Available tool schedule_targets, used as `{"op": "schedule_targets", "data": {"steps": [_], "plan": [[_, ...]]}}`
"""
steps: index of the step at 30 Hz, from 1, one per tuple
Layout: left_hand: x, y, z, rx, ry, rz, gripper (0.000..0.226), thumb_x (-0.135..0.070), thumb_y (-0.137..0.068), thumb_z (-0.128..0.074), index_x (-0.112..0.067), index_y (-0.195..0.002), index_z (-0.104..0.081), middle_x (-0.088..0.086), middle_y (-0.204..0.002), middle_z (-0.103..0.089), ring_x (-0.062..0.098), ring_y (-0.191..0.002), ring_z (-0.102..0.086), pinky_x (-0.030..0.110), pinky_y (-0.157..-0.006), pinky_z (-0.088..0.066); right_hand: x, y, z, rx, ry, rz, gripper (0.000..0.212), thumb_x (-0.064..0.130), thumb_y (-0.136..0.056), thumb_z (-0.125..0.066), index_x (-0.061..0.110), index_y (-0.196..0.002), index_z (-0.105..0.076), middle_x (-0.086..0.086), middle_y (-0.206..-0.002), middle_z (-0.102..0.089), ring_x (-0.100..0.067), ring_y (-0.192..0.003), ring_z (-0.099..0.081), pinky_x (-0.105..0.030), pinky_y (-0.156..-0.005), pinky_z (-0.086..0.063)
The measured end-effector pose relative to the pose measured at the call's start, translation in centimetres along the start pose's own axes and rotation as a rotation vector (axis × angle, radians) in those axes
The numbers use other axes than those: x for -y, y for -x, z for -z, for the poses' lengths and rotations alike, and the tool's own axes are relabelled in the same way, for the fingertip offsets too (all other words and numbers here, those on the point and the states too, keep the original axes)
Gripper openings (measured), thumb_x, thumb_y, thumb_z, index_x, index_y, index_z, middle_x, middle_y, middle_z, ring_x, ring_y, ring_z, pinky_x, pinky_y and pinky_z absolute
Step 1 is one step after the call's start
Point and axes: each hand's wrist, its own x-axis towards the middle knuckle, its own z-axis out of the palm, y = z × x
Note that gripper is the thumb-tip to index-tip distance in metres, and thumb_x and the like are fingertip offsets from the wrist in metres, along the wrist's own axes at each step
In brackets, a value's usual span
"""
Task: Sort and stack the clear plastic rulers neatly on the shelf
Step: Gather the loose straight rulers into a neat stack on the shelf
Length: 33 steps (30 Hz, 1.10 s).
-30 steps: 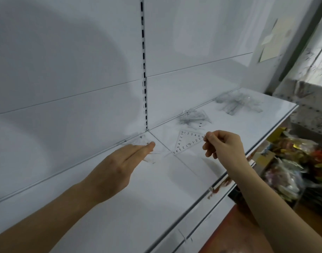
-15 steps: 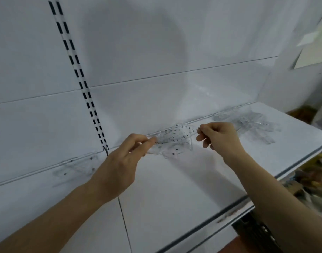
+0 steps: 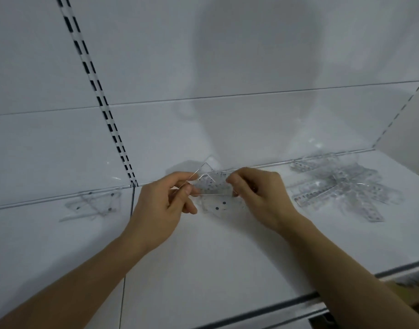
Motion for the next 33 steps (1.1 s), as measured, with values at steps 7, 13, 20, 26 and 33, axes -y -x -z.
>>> {"op": "schedule_targets", "data": {"steps": [7, 13, 20, 26, 33], "plan": [[2.1, -0.4, -0.1, 0.042, -0.548, -0.171, 0.046, -0.042, -0.104, -0.044, -0.019, -0.143, -0.051, -0.008, -0.132, -0.059, 0.006, -0.123, -0.051, 0.016, -0.104, -0.036, -0.4, -1.8, 0.3, -0.025, -0.058, -0.243, 0.041, 0.037, -0.099, -0.06, 0.019, -0.063, -0.065, 0.009, -0.052, -0.061, -0.002, -0.046, -0.053, -0.013, -0.05, -0.037], [4.5, 1.3, 0.7, 0.185, -0.883, -0.021, 0.073, -0.057, -0.095, -0.026, -0.006, -0.143, -0.05, 0.008, -0.145, -0.049, 0.026, -0.134, -0.046, 0.045, -0.108, -0.041, -0.4, -3.2, -0.1, 0.06, 0.242, -0.399, 0.064, 0.061, -0.089, -0.065, 0.012, -0.054, -0.042, 0.0, -0.047, -0.046, -0.019, -0.046, -0.044, -0.027, -0.053, -0.038], [4.2, 1.1, 0.4, 0.188, -0.889, 0.026, 0.08, -0.062, -0.091, -0.019, -0.011, -0.146, -0.047, 0.002, -0.152, -0.041, 0.02, -0.141, -0.036, 0.041, -0.115, -0.032, -1.8, -1.5, 0.2, -0.075, 0.322, -0.317, 0.057, 0.055, -0.094, -0.058, 0.016, -0.055, -0.043, 0.003, -0.048, -0.047, -0.018, -0.052, -0.05, -0.029, -0.053, -0.033], [3.5, 1.3, 1.7, 0.247, -0.911, -0.006, 0.085, -0.062, -0.089, -0.015, -0.007, -0.149, -0.04, 0.008, -0.156, -0.036, 0.023, -0.144, -0.032, 0.041, -0.116, -0.031, 0.1, -0.7, -0.7, -0.021, 0.384, 0.028, 0.039, 0.041, -0.096, -0.06, 0.021, -0.064, -0.05, 0.008, -0.052, -0.049, -0.017, -0.051, -0.049, -0.032, -0.053, -0.042], [4.3, 6.1, 13.1, 0.168, -0.965, -0.006, 0.075, -0.056, -0.094, -0.025, -0.005, -0.146, -0.045, 0.013, -0.151, -0.045, 0.03, -0.139, -0.043, 0.044, -0.113, -0.033, 10.5, 0.3, -6.3, 0.238, 0.42, 0.216, 0.037, 0.051, -0.098, -0.052, 0.023, -0.118, -0.066, 0.004, -0.116, -0.068, -0.018, -0.109, -0.057, -0.035, -0.092, -0.048]]}}
